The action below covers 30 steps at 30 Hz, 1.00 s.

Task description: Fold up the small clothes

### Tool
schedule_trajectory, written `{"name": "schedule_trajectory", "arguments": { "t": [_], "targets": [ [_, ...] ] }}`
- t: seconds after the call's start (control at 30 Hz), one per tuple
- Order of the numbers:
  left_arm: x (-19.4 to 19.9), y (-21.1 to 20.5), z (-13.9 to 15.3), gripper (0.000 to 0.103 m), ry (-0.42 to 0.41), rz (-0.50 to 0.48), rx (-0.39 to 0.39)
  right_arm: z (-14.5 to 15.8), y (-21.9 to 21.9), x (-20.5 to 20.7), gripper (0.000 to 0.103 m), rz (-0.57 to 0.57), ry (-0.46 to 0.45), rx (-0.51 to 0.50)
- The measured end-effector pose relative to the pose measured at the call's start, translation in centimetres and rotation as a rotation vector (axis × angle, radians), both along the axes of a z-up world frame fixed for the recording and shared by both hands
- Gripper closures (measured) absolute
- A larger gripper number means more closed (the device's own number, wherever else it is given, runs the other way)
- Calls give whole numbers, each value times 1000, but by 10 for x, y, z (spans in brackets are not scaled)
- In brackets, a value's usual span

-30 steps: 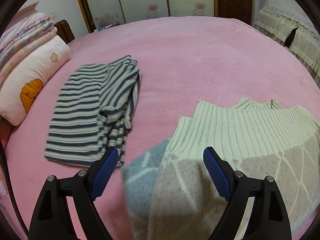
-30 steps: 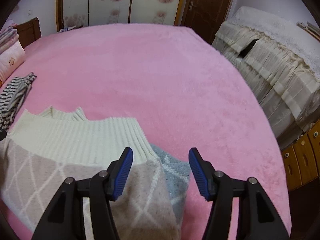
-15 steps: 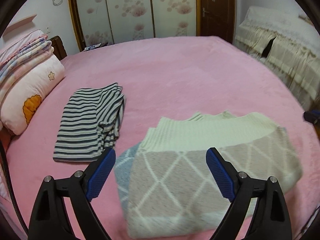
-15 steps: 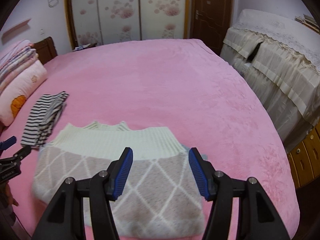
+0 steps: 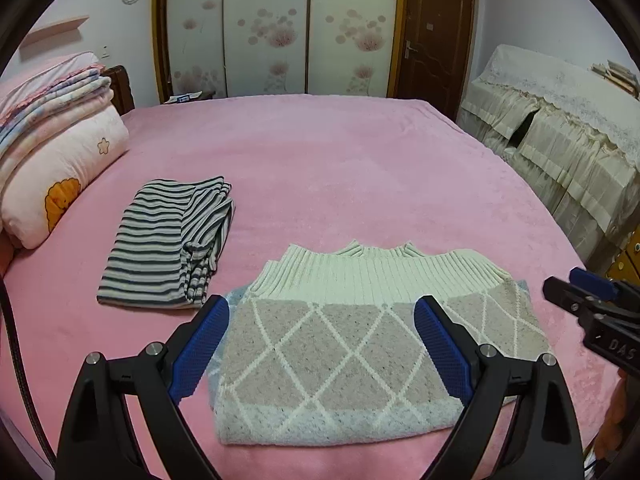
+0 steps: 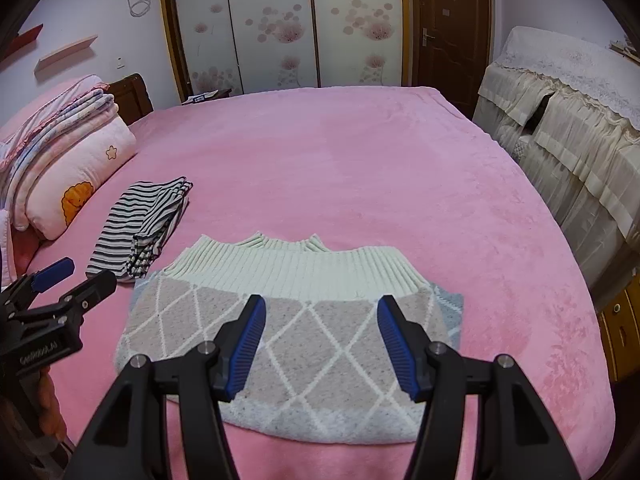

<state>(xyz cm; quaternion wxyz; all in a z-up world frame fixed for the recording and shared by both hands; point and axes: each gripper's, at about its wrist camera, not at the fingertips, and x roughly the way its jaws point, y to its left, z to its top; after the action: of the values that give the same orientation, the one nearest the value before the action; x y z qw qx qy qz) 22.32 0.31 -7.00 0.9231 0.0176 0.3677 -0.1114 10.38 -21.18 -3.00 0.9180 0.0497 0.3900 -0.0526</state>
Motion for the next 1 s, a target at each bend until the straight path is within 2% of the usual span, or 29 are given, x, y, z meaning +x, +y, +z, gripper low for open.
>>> {"name": "schedule_trajectory", "arguments": {
  "t": [0.23,0.57,0.77,1.0],
  "targets": [
    [-18,19,-18,10,35,66,-71,-21,12,-2,45,-7,18,13],
    [-33,64,-87,10,185,174,-134,-62,27,1,45,3,65,11],
    [-40,101,-118,10,245,251,-241,-80,39,6,45,27,76,21],
    [-37,139,-150,10,317,313,-413,-95,58,11,45,75,70,3]
  ]
}}
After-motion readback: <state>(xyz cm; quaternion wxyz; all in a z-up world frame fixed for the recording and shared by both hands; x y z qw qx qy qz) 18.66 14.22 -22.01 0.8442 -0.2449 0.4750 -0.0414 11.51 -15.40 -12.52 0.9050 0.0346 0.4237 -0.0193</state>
